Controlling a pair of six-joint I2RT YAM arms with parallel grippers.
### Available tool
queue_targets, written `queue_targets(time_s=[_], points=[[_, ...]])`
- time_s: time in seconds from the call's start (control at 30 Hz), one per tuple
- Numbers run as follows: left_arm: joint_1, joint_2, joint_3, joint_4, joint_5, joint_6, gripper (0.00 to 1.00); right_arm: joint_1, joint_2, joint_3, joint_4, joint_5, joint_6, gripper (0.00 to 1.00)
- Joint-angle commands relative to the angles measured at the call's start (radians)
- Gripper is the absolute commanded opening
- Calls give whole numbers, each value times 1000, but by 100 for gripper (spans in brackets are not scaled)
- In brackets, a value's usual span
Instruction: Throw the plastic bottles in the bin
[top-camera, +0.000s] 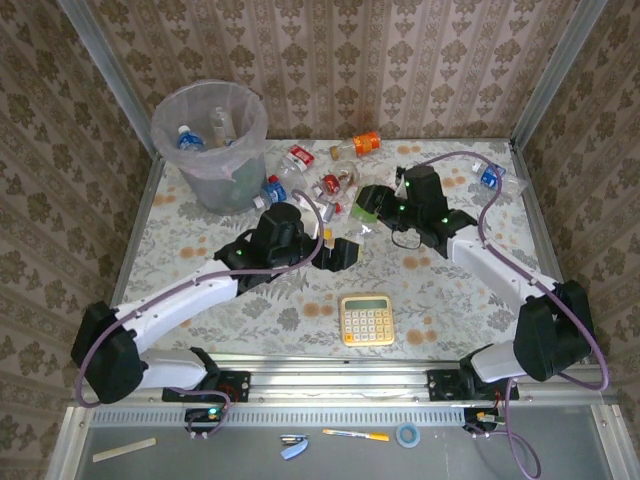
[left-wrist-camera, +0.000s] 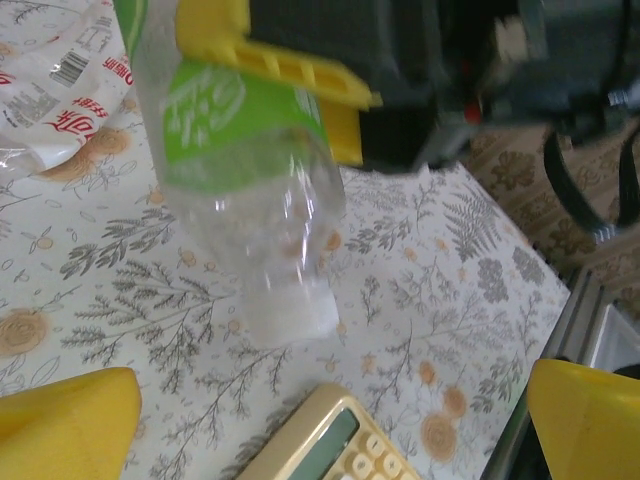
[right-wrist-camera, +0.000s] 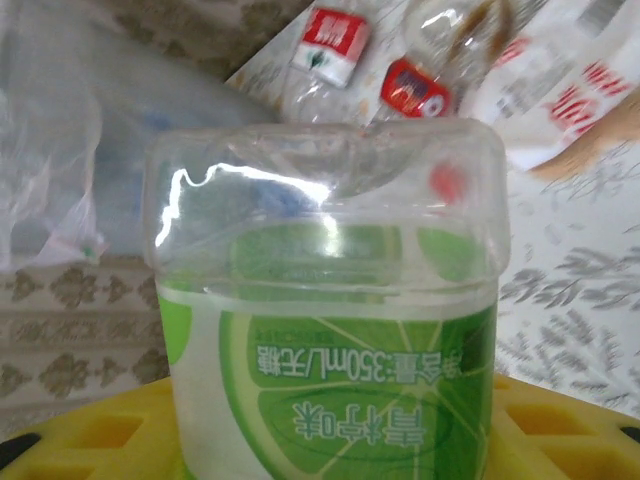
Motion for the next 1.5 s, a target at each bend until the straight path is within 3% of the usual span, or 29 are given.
queue_targets(time_s=[0.0, 0.4, 0.63, 0.97, 1.17, 1.37, 1.47], points=[[13, 25, 36, 85, 44, -54, 98, 26, -29, -27, 35, -27, 25, 59], [46, 71, 3, 138, 65, -104, 85, 109, -62, -15, 40, -40, 41, 59], [62, 71, -14, 164, 77, -106, 67, 136, -44, -7, 39, -51, 45, 59], [66, 77, -35, 202, 98, -113, 52, 146, -28, 8, 44, -73, 46, 59], [81, 49, -50, 207, 109, -96, 47, 148, -34, 14, 30, -75, 24, 73], [145, -47, -91, 198, 114, -69, 45, 147, -64, 33, -25, -50, -38, 98], [185, -103, -99, 153, 98, -54, 45, 146, -88, 44, -66, -20, -75, 100]])
